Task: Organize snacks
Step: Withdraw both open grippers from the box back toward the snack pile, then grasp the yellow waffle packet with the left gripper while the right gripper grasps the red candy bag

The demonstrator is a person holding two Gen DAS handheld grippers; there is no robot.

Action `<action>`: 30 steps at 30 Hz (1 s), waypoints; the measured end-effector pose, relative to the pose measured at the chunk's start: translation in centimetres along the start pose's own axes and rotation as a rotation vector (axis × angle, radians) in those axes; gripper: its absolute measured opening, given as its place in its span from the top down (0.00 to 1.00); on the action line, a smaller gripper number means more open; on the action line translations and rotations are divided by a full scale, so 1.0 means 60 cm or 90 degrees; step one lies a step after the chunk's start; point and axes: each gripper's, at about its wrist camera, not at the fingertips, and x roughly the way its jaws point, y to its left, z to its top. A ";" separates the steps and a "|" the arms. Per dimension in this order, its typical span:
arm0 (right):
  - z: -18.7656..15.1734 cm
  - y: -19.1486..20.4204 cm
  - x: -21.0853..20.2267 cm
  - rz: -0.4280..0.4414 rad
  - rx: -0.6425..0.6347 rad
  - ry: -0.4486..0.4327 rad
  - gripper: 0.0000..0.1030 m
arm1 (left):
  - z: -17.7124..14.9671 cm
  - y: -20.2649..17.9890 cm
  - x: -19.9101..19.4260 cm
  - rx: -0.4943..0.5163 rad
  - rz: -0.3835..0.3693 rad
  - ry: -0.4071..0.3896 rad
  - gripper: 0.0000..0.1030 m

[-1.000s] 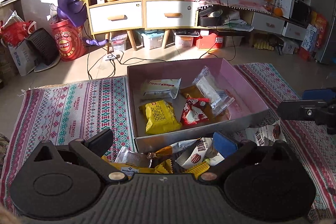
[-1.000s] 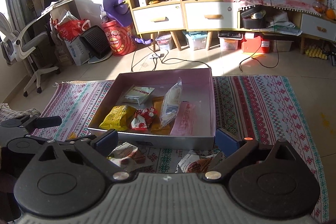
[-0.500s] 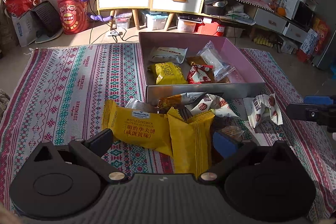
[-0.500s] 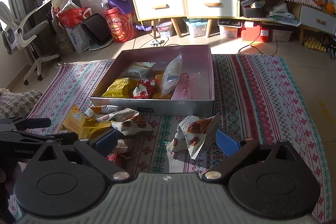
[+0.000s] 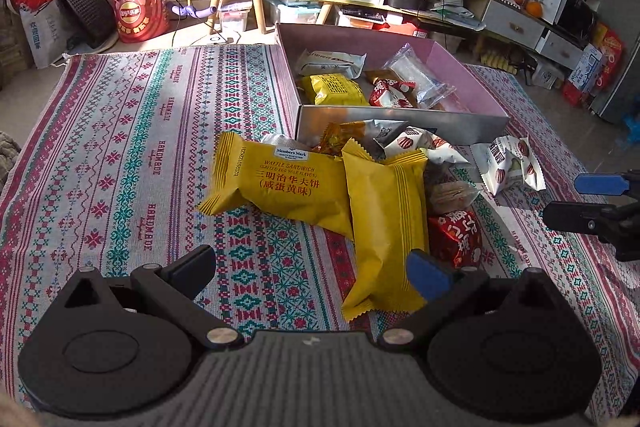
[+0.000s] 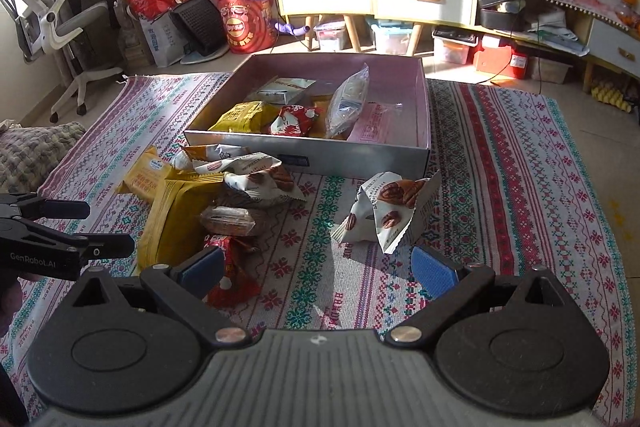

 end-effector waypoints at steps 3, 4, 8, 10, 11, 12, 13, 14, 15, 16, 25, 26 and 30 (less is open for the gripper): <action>-0.004 0.007 0.003 0.007 -0.007 0.006 0.03 | -0.009 0.003 0.002 0.003 0.004 0.006 0.00; -0.005 0.010 0.004 0.009 -0.010 0.008 0.03 | -0.011 0.003 0.002 0.005 0.004 0.008 0.00; -0.009 0.022 0.009 0.014 -0.024 0.014 0.03 | -0.019 0.005 0.000 0.013 0.006 0.009 0.00; -0.009 0.028 0.013 0.018 -0.026 0.018 0.03 | -0.023 0.008 0.001 0.018 0.005 0.008 0.00; -0.009 0.030 0.014 0.020 -0.025 0.020 0.03 | -0.024 0.007 0.003 0.022 0.005 0.009 0.00; -0.009 0.032 0.016 0.024 -0.023 0.022 0.04 | -0.025 0.007 0.004 0.023 0.006 0.009 0.00; -0.009 0.033 0.018 0.027 -0.021 0.023 0.04 | -0.026 0.007 0.004 0.024 0.006 0.009 0.00; -0.008 0.036 0.021 0.031 -0.019 0.025 0.05 | -0.026 0.007 0.005 0.026 0.005 0.009 0.00; -0.008 0.039 0.026 0.035 -0.015 0.028 0.06 | -0.026 0.006 0.006 0.027 0.003 0.009 0.00; -0.008 0.041 0.029 0.038 -0.015 0.031 0.09 | -0.025 0.004 0.006 0.027 -0.001 0.008 0.00; -0.012 0.065 0.058 0.080 -0.018 0.065 0.45 | -0.017 -0.006 0.005 0.036 -0.021 -0.006 0.00; -0.014 0.067 0.061 0.086 -0.018 0.071 0.47 | -0.017 -0.007 0.006 0.038 -0.021 -0.005 0.00; -0.019 0.074 0.065 0.090 -0.026 0.081 0.60 | -0.019 -0.008 0.008 0.044 -0.021 -0.005 0.00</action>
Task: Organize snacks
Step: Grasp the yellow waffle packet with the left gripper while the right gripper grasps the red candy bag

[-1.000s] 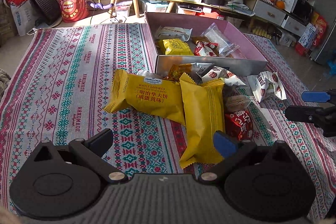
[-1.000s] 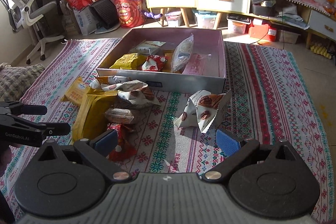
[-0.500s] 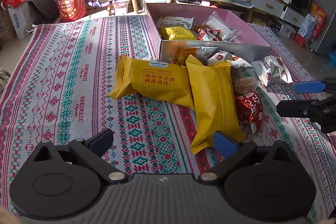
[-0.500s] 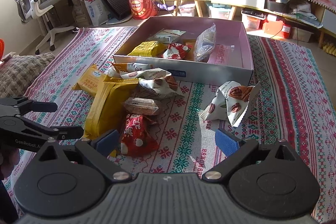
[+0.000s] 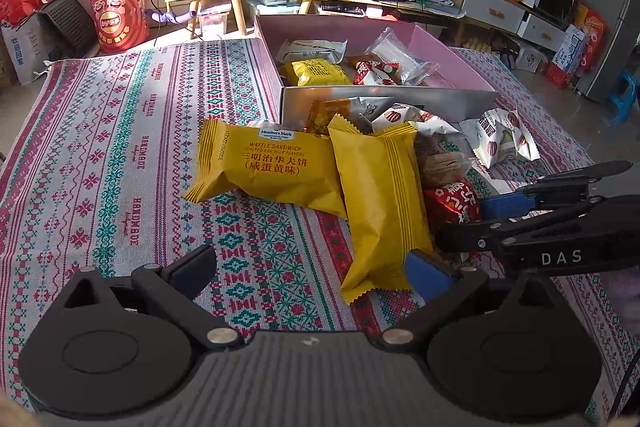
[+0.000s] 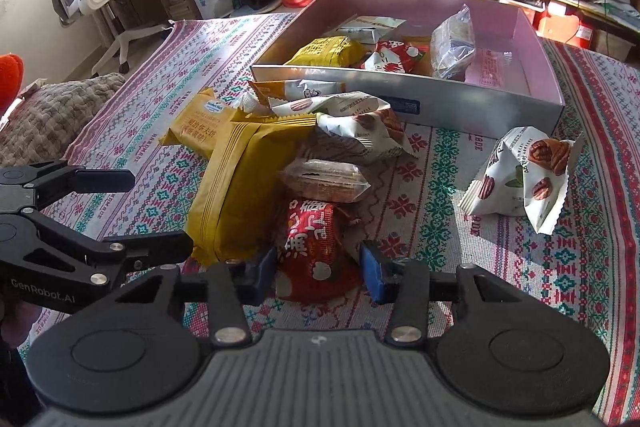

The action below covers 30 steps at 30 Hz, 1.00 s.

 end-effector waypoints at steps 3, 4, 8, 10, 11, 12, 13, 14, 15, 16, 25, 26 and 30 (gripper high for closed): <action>0.000 0.011 -0.011 -0.010 -0.026 -0.007 0.66 | 0.002 -0.002 0.000 -0.001 -0.004 -0.002 0.00; -0.001 0.014 -0.016 -0.014 -0.031 -0.009 0.68 | 0.003 -0.003 0.001 -0.002 -0.007 -0.002 0.00; -0.002 0.013 -0.036 -0.025 -0.028 -0.008 0.70 | 0.011 -0.011 0.006 -0.001 -0.020 -0.004 0.01; 0.002 0.008 -0.041 -0.035 -0.024 -0.011 0.70 | 0.014 -0.018 0.011 -0.001 -0.031 -0.002 0.01; 0.002 0.005 -0.044 -0.040 -0.021 -0.011 0.70 | 0.016 -0.021 0.013 -0.002 -0.037 -0.001 0.02; 0.002 0.002 -0.046 -0.045 -0.016 -0.011 0.70 | 0.018 -0.026 0.016 -0.002 -0.045 0.001 0.02; 0.003 -0.003 -0.047 -0.051 -0.011 -0.010 0.71 | 0.020 -0.030 0.018 -0.001 -0.051 0.002 0.03; 0.003 -0.006 -0.049 -0.054 -0.006 -0.009 0.72 | 0.021 -0.033 0.020 0.000 -0.055 0.002 0.03; 0.004 -0.012 -0.049 -0.059 0.000 -0.007 0.73 | 0.023 -0.037 0.023 0.001 -0.060 0.003 0.05; 0.004 -0.015 -0.050 -0.062 0.003 -0.005 0.73 | 0.025 -0.042 0.026 0.001 -0.065 0.005 0.06; 0.006 -0.037 -0.033 -0.075 0.018 0.015 0.72 | 0.038 -0.061 0.057 -0.021 -0.068 0.017 0.23; 0.005 -0.038 -0.030 -0.074 0.019 0.016 0.72 | 0.039 -0.060 0.059 -0.027 -0.068 0.018 0.24; 0.001 -0.041 -0.023 -0.068 0.021 0.023 0.71 | 0.040 -0.058 0.064 -0.044 -0.061 0.023 0.33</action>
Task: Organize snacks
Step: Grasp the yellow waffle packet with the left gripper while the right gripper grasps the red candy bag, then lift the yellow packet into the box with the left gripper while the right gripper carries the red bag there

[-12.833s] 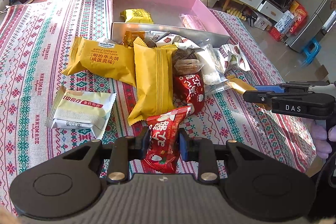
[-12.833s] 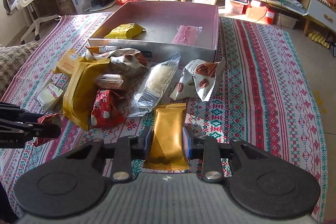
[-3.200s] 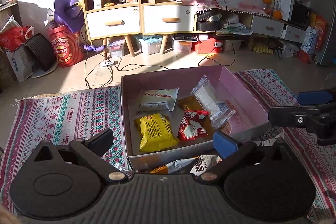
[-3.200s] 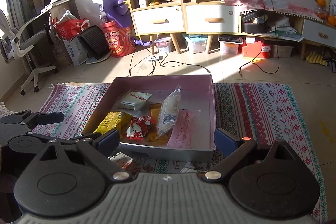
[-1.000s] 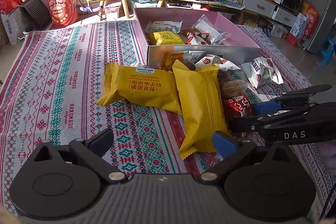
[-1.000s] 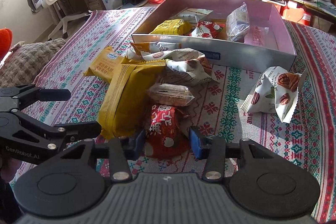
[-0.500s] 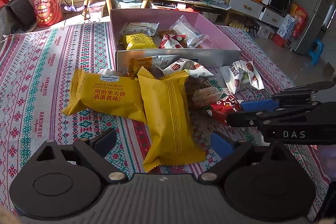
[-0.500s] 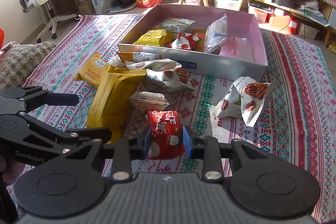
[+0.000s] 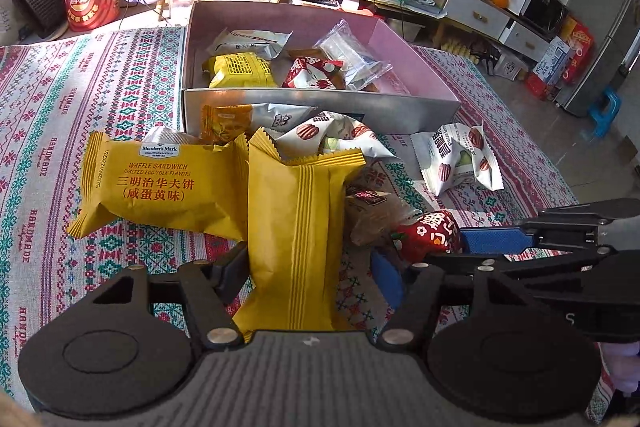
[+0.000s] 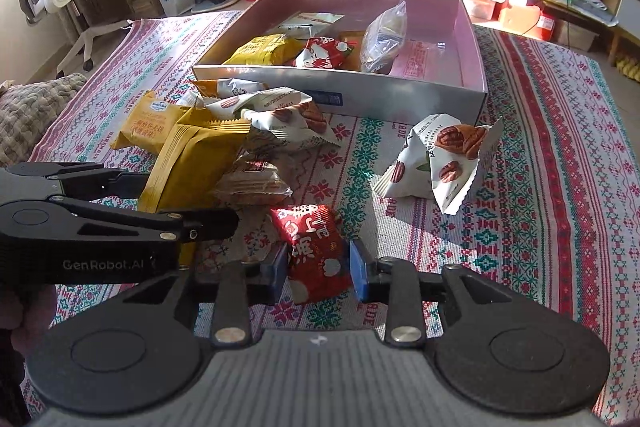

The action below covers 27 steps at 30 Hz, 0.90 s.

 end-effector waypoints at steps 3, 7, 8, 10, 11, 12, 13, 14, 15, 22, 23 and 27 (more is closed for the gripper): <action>-0.001 0.002 0.002 -0.002 -0.008 -0.002 0.70 | -0.002 0.002 0.005 -0.008 0.010 0.007 0.42; -0.005 0.004 0.008 -0.011 -0.018 0.002 0.70 | -0.002 0.004 0.001 -0.008 0.021 0.004 0.51; -0.005 0.005 0.010 -0.013 -0.021 0.001 0.70 | -0.002 0.005 0.000 -0.010 0.023 0.004 0.52; -0.007 0.008 0.010 -0.017 -0.031 -0.002 0.71 | -0.001 0.006 0.000 -0.012 0.027 0.005 0.54; -0.008 0.009 0.009 -0.019 -0.036 -0.003 0.71 | -0.002 0.006 -0.001 -0.012 0.030 0.005 0.54; -0.009 0.011 0.008 -0.023 -0.041 -0.004 0.71 | -0.002 0.005 -0.001 -0.011 0.033 0.005 0.54; -0.009 0.013 0.008 -0.025 -0.044 -0.004 0.72 | -0.002 0.005 -0.002 -0.011 0.034 0.005 0.55; -0.009 0.014 0.007 -0.028 -0.049 -0.005 0.72 | -0.002 0.005 -0.003 -0.011 0.035 0.005 0.55; -0.009 0.015 0.006 -0.027 -0.051 -0.004 0.72 | -0.002 0.005 -0.004 -0.012 0.034 0.004 0.55; 0.002 0.009 -0.012 0.000 -0.024 -0.011 0.73 | 0.004 0.011 -0.025 -0.025 0.025 0.001 0.55; 0.003 0.008 -0.015 0.003 -0.021 -0.012 0.73 | 0.006 0.012 -0.029 -0.028 0.023 0.001 0.55; 0.011 0.007 -0.027 0.016 -0.007 -0.026 0.73 | 0.012 0.015 -0.040 -0.044 0.019 0.001 0.56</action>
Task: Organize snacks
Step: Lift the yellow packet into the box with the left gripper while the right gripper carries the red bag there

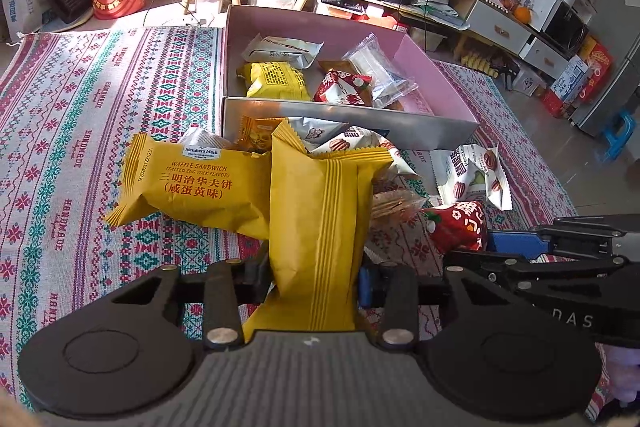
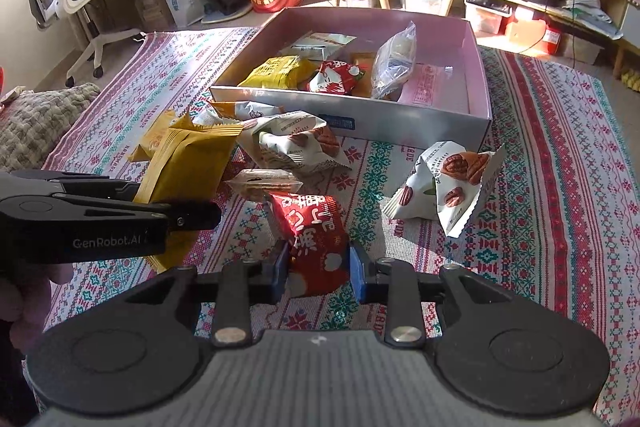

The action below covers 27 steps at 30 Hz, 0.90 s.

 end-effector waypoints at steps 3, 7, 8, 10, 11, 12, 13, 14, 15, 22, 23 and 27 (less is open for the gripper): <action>0.006 -0.004 -0.009 0.011 0.012 -0.009 0.73 | 0.004 0.002 -0.007 -0.009 -0.003 -0.002 0.56; 0.019 -0.008 -0.019 0.022 0.027 -0.024 0.73 | 0.011 0.002 -0.013 -0.024 -0.011 -0.001 0.56; 0.021 -0.008 -0.021 0.024 0.030 -0.026 0.73 | 0.012 0.002 -0.015 -0.028 -0.012 -0.001 0.56; 0.028 -0.011 -0.026 0.030 0.037 -0.034 0.73 | 0.017 0.001 -0.020 -0.033 -0.016 -0.008 0.56; 0.034 -0.013 -0.029 0.032 0.039 -0.040 0.73 | 0.020 0.000 -0.023 -0.035 -0.018 -0.011 0.56; 0.039 -0.014 -0.031 0.033 0.041 -0.045 0.73 | 0.023 0.000 -0.025 -0.038 -0.019 -0.014 0.56; 0.043 -0.016 -0.034 0.035 0.045 -0.051 0.73 | 0.027 0.000 -0.028 -0.042 -0.021 -0.019 0.56; 0.047 -0.018 -0.036 0.036 0.047 -0.055 0.73 | 0.030 0.000 -0.030 -0.046 -0.022 -0.021 0.56; 0.053 -0.021 -0.037 0.036 0.052 -0.061 0.73 | 0.034 0.000 -0.032 -0.050 -0.024 -0.024 0.56; 0.093 -0.055 -0.036 0.031 0.093 -0.097 0.72 | 0.074 0.003 -0.028 -0.072 -0.022 -0.061 0.56; 0.098 -0.060 -0.034 0.032 0.099 -0.102 0.72 | 0.080 0.002 -0.023 -0.071 -0.019 -0.065 0.56; 0.122 -0.087 -0.014 0.024 0.125 -0.115 0.72 | 0.113 -0.002 0.000 -0.068 -0.008 -0.079 0.56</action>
